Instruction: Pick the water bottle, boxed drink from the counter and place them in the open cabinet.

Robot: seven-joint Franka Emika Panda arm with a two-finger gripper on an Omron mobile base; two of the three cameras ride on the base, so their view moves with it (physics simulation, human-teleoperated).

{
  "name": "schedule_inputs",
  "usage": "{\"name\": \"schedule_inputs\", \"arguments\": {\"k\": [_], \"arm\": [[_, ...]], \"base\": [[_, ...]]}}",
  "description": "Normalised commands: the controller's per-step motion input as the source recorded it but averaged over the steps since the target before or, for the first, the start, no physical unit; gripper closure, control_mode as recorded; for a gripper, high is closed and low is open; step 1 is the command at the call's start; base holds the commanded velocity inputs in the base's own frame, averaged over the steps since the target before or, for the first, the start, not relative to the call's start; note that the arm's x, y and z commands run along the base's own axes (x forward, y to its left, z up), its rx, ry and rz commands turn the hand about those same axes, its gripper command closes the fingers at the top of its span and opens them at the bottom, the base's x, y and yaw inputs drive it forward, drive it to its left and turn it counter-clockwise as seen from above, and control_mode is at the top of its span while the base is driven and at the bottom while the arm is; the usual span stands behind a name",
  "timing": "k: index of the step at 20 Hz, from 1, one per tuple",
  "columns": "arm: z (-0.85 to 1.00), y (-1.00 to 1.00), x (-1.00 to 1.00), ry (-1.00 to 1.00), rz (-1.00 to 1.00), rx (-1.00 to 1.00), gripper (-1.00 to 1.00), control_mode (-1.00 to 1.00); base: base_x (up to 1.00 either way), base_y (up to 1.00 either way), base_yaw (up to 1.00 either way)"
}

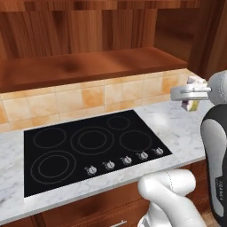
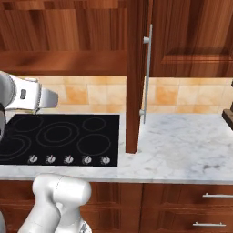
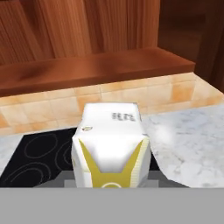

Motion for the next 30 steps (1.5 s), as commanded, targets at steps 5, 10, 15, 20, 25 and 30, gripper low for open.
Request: {"name": "schedule_inputs", "arguments": {"k": [5,10,15,20,25,30], "arm": [[0.52,-0.05,0.0,-0.05,-0.12,0.01,1.0,-1.0],[0.33,-0.03,0.3,-0.04,-0.13,0.0,1.0,-1.0],[0.05,0.0,0.54,-0.04,-0.05,0.0,1.0,-1.0],[-0.02,0.0,0.7,0.0,0.0,0.0,1.0,-1.0],[0.0,-0.01,0.68,0.0,0.03,0.0,1.0,-1.0],[0.0,-0.04,0.66,0.0,0.05,0.0,1.0,-1.0]], "base": [[0.0,0.0,0.0],[0.0,0.0,0.0],[0.0,0.0,0.0],[0.0,0.0,0.0],[0.0,0.0,0.0],[0.0,0.0,0.0]]}}
